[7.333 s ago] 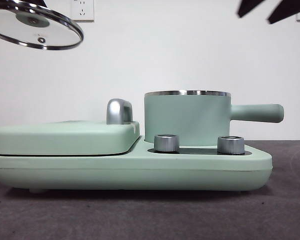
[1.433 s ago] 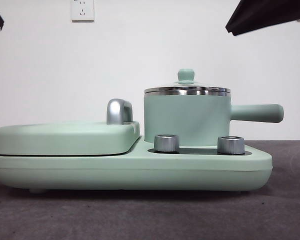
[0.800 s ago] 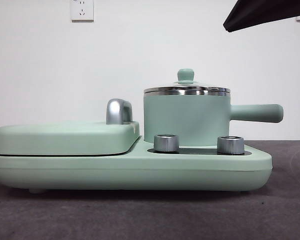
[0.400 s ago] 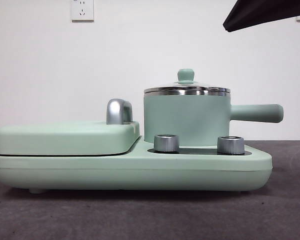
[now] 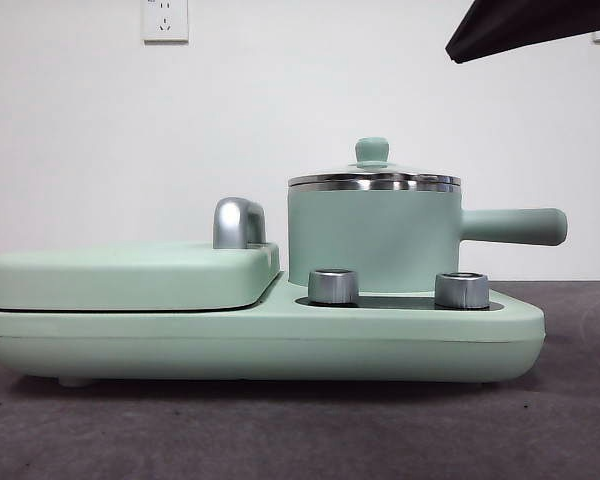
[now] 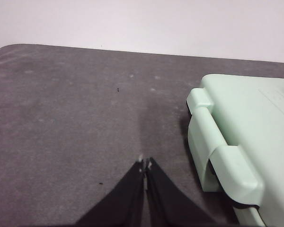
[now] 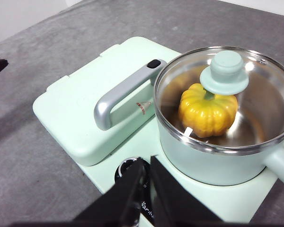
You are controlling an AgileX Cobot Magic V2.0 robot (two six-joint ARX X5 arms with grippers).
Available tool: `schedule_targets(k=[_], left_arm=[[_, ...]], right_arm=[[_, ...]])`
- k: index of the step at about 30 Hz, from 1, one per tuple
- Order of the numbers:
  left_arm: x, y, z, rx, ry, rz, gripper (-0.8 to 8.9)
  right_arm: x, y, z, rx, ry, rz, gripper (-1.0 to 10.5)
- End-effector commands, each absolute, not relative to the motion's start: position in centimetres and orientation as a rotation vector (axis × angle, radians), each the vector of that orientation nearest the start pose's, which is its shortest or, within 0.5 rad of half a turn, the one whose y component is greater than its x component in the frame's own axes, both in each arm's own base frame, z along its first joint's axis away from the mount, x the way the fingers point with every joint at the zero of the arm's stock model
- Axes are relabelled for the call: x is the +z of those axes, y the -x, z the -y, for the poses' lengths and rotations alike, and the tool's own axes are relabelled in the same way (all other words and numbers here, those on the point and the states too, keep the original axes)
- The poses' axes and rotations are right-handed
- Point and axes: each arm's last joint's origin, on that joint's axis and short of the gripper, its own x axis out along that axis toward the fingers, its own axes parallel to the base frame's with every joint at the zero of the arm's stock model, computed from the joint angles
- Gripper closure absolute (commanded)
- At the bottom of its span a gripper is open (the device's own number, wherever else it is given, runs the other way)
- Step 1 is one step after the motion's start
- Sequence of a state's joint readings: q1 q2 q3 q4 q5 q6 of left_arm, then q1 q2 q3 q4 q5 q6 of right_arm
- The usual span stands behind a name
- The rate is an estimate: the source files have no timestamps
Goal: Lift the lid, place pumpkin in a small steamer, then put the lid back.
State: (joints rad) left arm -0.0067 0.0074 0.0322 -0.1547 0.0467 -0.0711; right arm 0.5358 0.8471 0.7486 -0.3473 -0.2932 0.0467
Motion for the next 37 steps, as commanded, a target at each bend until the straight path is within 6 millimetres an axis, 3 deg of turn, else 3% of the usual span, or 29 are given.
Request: schedule_targets(k=[1, 17, 21, 30, 37], left_arm=[[15.3, -9.6, 0.2, -0.044, 0.070, -0.146, 8.07], [15.2, -9.6, 0.2, -0.045, 0.072, -0.150, 8.07], [15.2, -9.6, 0.2, -0.045, 0.072, -0.150, 8.07], [15.2, -9.6, 0.2, -0.045, 0.072, -0.150, 8.07], [15.2, -9.6, 0.2, -0.046, 0.072, -0.151, 8.07]], right_arm=[[30.1, -15.2, -10.1, 0.814, 0.013, -0.448, 9.2], [30.1, -15.3, -10.1, 0.806, 0.014, -0.447, 9.2], [29.8, -14.6, -9.3, 0.788, 0.148, -0.395, 9.2], [23.7, -11.8, -4.2, 0.453, 0.162, -0.201, 9.2], [18.3, -10.3, -2.4, 0.282, 0.144, -0.119, 9.2]])
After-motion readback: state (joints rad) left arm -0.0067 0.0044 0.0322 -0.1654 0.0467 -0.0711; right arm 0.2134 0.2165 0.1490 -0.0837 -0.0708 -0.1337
